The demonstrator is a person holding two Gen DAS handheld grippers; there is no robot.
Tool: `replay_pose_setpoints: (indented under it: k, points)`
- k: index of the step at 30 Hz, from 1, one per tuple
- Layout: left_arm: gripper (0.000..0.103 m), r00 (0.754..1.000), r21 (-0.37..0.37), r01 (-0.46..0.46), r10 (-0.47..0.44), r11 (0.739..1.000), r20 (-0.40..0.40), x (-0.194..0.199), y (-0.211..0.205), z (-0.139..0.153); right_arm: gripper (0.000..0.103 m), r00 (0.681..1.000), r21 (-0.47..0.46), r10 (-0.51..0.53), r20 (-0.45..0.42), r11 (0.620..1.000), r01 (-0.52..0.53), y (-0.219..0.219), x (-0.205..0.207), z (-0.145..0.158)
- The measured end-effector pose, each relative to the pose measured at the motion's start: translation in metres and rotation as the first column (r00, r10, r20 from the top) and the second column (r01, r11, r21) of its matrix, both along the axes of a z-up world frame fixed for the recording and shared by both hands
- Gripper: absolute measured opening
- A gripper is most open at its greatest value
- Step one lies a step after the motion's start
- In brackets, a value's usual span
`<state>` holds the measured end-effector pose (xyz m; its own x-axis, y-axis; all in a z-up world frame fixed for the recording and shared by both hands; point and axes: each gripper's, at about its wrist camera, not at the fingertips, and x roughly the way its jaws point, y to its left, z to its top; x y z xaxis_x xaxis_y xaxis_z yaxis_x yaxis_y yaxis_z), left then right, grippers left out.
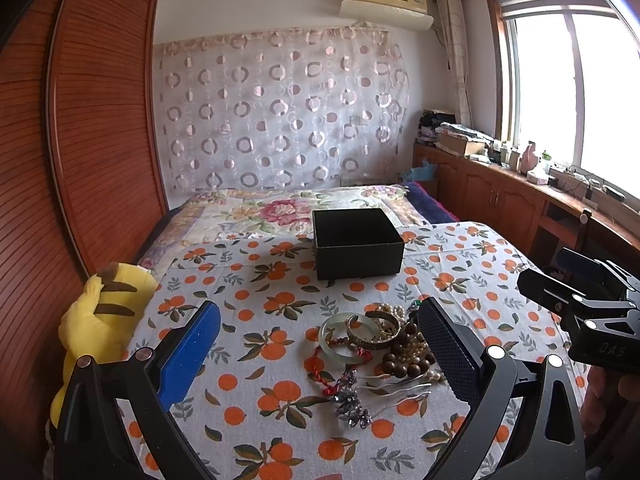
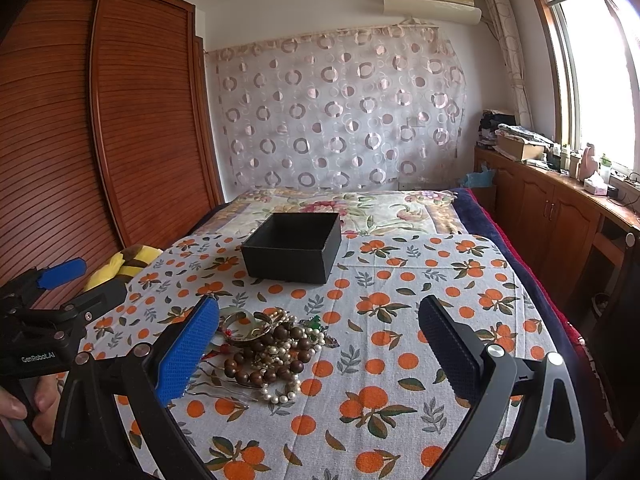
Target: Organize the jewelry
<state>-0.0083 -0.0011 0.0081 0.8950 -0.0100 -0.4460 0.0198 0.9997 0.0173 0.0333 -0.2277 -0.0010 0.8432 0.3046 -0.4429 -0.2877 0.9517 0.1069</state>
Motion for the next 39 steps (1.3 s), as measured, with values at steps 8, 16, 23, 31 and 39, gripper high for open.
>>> replay_pose_setpoints:
  k: [8, 16, 23, 31, 39]
  points:
    - [0.096, 1.0, 0.001, -0.001, 0.001, 1.0, -0.001, 0.0004, -0.0007, 0.0002, 0.101, 1.0, 0.0, 0.001, 0.001, 1.0, -0.001, 0.0023, -0.0012, 0.0029]
    - [0.096, 1.0, 0.003, -0.001, 0.001, 1.0, -0.002, 0.0006, -0.0008, 0.0001, 0.101, 1.0, -0.001, 0.001, 0.001, 1.0, -0.001, 0.0023, -0.0013, 0.0028]
    - [0.096, 1.0, 0.005, 0.0, 0.0, 1.0, -0.003, 0.0008, -0.0012, 0.0004, 0.101, 1.0, 0.001, 0.001, 0.001, 1.0, -0.001, 0.0023, -0.0017, 0.0029]
    - [0.096, 1.0, 0.008, 0.001, -0.001, 1.0, -0.002, 0.0014, -0.0014, 0.0002, 0.101, 1.0, -0.001, 0.001, 0.002, 1.0, -0.001, 0.0023, -0.0016, 0.002]
    - [0.096, 1.0, 0.005, 0.003, -0.003, 1.0, 0.001, 0.0001, 0.0022, 0.0001, 0.101, 1.0, 0.0, 0.003, 0.003, 1.0, -0.003, 0.0025, -0.0021, 0.0021]
